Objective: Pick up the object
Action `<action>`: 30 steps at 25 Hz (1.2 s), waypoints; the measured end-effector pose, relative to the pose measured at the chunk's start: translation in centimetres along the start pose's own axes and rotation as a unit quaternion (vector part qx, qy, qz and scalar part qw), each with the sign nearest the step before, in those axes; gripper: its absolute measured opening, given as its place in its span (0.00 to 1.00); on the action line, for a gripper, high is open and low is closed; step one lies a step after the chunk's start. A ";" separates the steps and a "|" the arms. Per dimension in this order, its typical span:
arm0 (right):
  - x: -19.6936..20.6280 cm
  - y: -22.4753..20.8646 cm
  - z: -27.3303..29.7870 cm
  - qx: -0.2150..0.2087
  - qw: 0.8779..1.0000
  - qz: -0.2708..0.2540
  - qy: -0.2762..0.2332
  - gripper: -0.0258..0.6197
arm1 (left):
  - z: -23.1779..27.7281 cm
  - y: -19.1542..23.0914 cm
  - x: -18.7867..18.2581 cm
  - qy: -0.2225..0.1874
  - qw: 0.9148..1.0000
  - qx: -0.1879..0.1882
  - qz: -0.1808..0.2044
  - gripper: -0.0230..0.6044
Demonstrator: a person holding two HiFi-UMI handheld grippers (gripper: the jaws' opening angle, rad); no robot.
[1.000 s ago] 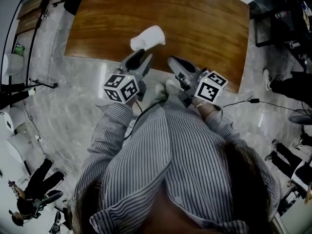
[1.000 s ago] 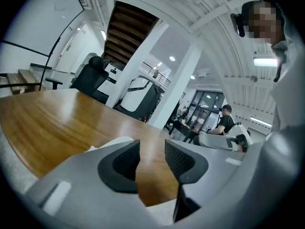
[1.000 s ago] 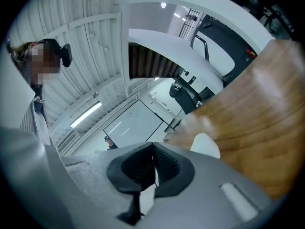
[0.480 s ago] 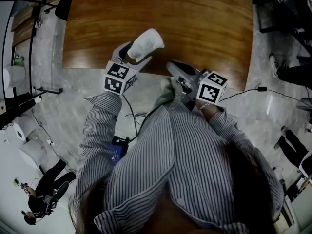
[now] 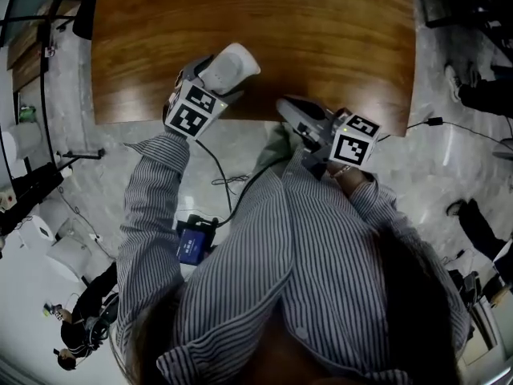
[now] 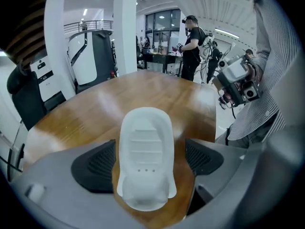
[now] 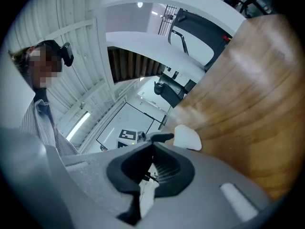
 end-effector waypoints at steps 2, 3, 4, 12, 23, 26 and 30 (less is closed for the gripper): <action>0.0 0.3 -0.5 0.002 1.000 0.002 -0.004 0.04 | 0.2 -0.1 0.1 0.010 1.000 0.006 0.001 0.75; -0.1 0.4 -0.8 0.004 1.000 0.002 -0.006 0.04 | 0.4 -0.1 0.1 0.014 1.000 0.008 0.002 0.76; -0.1 0.4 -1.0 0.005 1.000 0.003 -0.007 0.04 | 0.5 -0.1 0.1 0.019 1.000 0.010 0.003 0.76; -0.4 1.0 -1.9 0.009 1.000 0.003 -0.013 0.04 | 1.5 -0.1 0.5 0.053 0.999 0.009 -0.002 0.76; -0.2 1.3 -1.2 0.007 1.000 -0.004 0.000 0.04 | 1.1 0.9 0.6 0.028 0.997 -0.004 -0.069 0.76; -0.9 1.5 -0.8 0.003 1.000 -0.013 0.000 0.04 | -0.2 1.5 -0.1 -0.014 0.992 -0.007 -0.124 0.76; -2.4 1.8 0.0 -0.008 0.999 -0.039 -0.001 0.04 | -2.6 1.8 -1.7 -0.078 0.981 -0.023 -0.178 0.76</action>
Point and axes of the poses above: the fingertips, and each gripper's own axes: z forward along the fingers, y to its left, x out of its underside, the point moved 3 cm from there along -z, backward along the fingers, and after that the axes turned 1 degree about x, right-handed, at the moved point
